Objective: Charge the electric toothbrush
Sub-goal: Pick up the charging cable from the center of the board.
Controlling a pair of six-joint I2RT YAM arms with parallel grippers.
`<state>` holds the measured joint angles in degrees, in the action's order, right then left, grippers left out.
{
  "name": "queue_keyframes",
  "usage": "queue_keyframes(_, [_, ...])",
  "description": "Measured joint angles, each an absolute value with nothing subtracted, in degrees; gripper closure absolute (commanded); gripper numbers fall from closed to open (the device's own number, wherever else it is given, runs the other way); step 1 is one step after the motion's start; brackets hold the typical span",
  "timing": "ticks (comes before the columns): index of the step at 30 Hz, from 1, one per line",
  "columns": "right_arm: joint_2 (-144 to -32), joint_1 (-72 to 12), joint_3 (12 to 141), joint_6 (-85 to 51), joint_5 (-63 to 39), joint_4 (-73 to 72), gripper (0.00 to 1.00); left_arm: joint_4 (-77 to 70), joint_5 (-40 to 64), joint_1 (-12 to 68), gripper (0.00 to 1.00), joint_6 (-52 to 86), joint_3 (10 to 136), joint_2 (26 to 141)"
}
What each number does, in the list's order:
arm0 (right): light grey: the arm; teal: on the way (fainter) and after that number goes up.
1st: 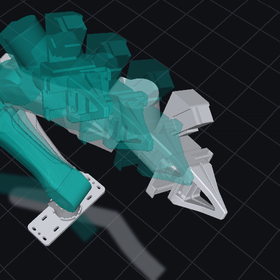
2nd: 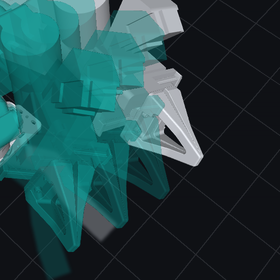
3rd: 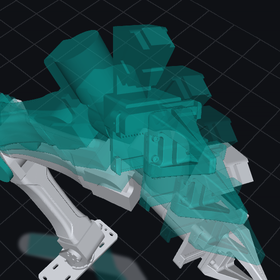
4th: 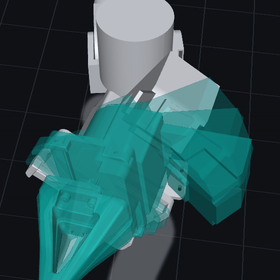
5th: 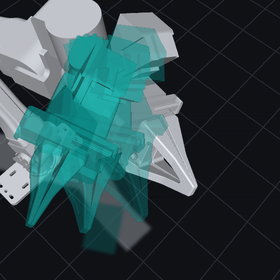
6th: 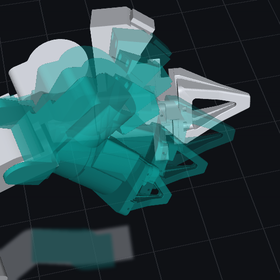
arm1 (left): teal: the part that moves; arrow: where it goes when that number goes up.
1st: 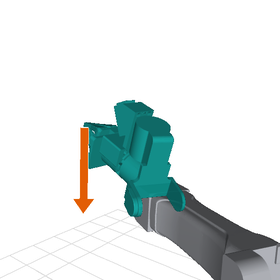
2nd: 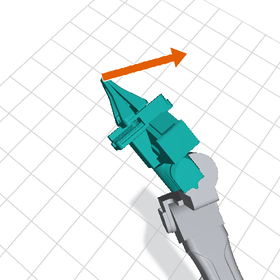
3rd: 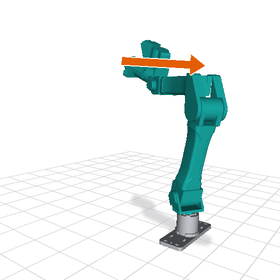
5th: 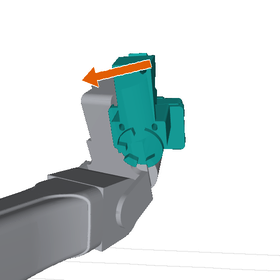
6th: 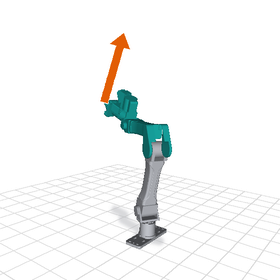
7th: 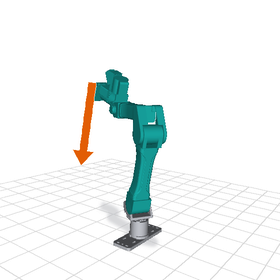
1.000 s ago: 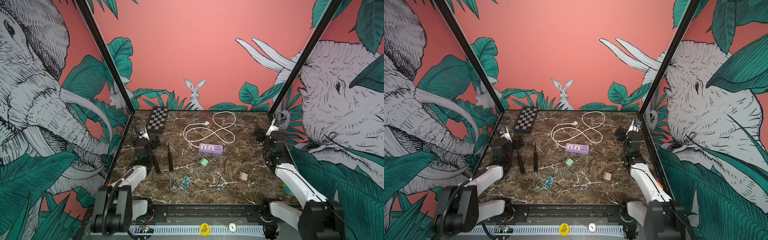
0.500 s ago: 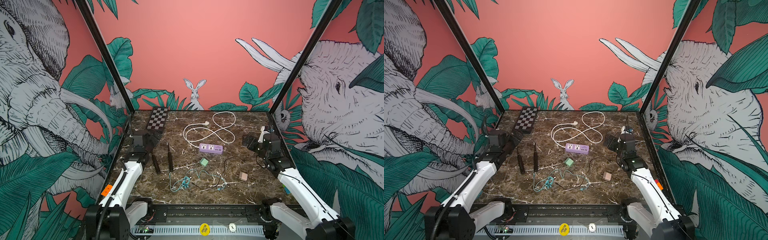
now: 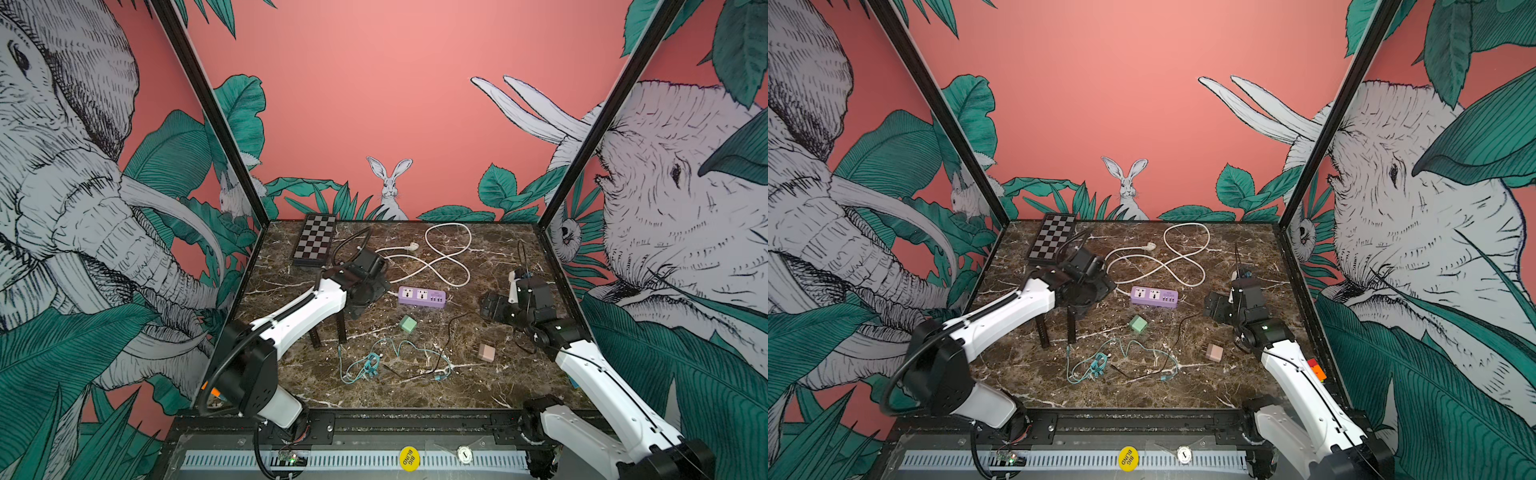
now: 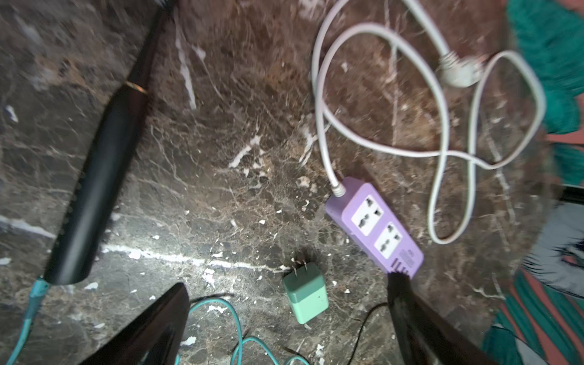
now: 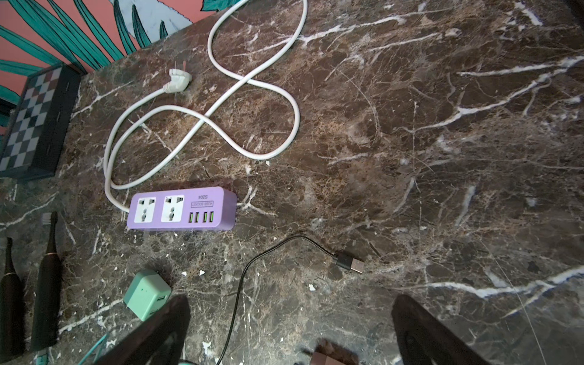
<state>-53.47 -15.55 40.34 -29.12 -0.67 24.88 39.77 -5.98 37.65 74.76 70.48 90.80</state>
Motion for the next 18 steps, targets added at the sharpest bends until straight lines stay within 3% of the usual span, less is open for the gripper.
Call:
queue_keyframes(8, [-52.64,-18.79,40.34,-26.92,-0.67,25.21,0.02,44.56,-5.17,46.37,0.08,79.24,85.17,106.45])
queue_keyframes(18, [-51.64,-21.15,40.34,-25.76,-0.49,26.48,0.01,48.27,-5.34,50.11,0.14,82.54,88.42,111.22])
